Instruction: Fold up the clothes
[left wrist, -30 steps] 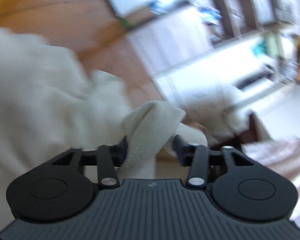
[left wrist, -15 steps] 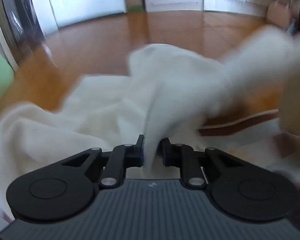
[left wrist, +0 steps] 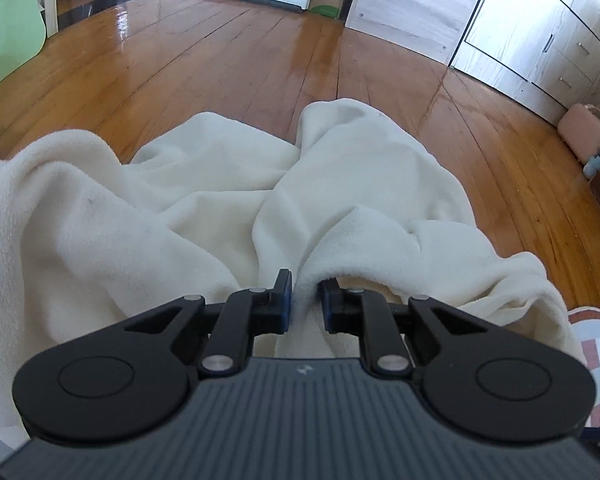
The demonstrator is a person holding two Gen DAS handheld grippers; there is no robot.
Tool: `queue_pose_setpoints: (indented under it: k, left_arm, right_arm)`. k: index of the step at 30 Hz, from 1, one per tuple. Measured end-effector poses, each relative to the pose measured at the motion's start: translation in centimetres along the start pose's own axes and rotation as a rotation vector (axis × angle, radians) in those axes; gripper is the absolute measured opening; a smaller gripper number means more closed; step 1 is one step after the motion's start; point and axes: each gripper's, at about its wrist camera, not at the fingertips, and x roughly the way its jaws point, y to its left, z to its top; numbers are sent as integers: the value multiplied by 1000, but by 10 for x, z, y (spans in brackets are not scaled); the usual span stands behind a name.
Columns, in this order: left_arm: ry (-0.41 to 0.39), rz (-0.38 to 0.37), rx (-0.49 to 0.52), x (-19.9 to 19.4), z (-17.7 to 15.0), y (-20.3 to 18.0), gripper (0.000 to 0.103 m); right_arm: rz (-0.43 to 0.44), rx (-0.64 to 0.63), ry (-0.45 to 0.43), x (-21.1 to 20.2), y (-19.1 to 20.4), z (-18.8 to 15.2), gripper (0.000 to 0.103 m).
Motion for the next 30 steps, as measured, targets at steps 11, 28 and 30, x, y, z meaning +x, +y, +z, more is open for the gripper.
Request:
queue_pose_setpoints:
  k: [11,28,30]
  left_arm:
    - [-33,-45,-22,-6,-2,3,11]
    - [-44,-50,-4,0,-12,3,13]
    - [-73,-59,26,-1,-15,0,13]
  right_arm:
    - [222,442,58,30,-29,1,70]
    - [372,1185,-115,74,-62,-27,84]
    - [249,1098,-81,75,-58,-18,19]
